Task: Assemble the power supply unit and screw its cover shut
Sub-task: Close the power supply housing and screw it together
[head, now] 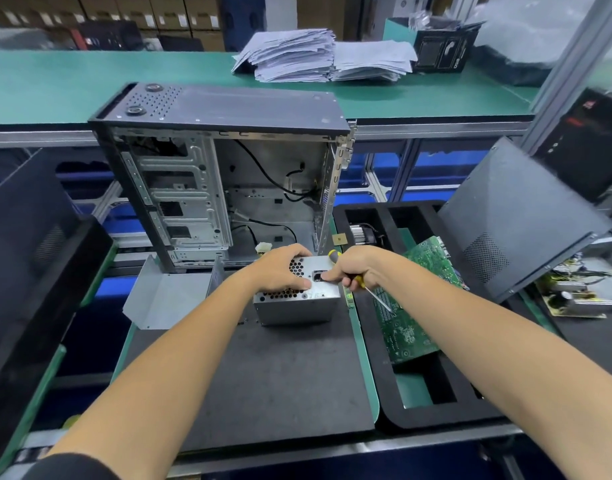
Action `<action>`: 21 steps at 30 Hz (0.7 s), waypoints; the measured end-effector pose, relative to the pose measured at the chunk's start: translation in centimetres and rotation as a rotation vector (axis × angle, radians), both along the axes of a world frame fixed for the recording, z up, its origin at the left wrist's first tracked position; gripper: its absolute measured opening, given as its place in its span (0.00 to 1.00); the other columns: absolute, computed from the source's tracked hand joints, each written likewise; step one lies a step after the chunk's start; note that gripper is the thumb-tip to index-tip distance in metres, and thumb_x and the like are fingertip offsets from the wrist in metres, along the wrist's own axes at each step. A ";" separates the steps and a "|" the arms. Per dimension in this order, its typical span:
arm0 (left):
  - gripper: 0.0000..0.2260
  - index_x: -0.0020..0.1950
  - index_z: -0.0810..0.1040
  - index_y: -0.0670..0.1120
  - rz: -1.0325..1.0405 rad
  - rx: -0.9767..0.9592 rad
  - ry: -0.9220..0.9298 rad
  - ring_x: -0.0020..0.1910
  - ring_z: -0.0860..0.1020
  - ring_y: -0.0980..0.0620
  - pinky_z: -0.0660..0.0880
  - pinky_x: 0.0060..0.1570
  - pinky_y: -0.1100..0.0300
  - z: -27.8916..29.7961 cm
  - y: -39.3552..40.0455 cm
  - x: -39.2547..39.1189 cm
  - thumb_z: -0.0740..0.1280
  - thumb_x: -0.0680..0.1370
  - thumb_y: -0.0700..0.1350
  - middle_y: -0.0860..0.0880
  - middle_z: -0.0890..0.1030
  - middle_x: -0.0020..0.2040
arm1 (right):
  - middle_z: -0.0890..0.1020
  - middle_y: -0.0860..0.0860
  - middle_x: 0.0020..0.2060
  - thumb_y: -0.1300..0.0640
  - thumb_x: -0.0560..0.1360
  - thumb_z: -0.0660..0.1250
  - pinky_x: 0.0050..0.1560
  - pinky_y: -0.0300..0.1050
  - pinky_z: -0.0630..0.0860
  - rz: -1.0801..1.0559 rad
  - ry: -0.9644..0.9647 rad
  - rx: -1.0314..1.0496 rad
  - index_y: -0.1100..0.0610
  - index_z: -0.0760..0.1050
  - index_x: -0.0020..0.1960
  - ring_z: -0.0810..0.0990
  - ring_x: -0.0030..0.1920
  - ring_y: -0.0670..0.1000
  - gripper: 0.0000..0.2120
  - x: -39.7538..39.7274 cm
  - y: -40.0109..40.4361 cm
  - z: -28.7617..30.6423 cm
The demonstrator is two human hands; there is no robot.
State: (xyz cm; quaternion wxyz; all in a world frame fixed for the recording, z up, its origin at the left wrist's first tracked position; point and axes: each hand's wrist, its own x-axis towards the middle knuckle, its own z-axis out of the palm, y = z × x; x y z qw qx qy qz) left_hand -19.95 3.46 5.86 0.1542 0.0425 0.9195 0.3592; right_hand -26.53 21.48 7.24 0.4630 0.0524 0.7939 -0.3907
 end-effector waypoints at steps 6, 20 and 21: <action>0.07 0.49 0.79 0.47 0.463 0.070 0.422 0.50 0.75 0.54 0.70 0.51 0.61 -1.1 -1.8 2.0 0.64 0.75 0.37 0.52 0.79 0.50 | 0.71 0.50 0.30 0.58 0.75 0.71 0.20 0.34 0.62 -0.071 0.182 0.017 0.54 0.71 0.42 0.64 0.22 0.45 0.09 0.4 -0.7 -0.6; 0.04 0.51 0.75 0.39 0.407 -0.458 0.001 0.51 0.77 0.40 0.73 0.47 0.53 -9.8 -4.3 7.7 0.64 0.76 0.37 0.41 0.77 0.53 | 0.69 0.52 0.35 0.55 0.81 0.62 0.21 0.35 0.63 -0.027 0.178 0.056 0.59 0.66 0.57 0.65 0.27 0.46 0.10 0.3 -1.0 -0.8; 0.03 0.50 0.75 0.39 0.410 -0.456 0.008 0.50 0.77 0.41 0.72 0.46 0.54 -10.2 -4.3 7.8 0.64 0.77 0.38 0.41 0.76 0.52 | 0.69 0.52 0.36 0.55 0.81 0.62 0.21 0.35 0.63 -0.032 0.174 0.052 0.59 0.66 0.58 0.65 0.27 0.45 0.11 0.3 -0.9 -0.9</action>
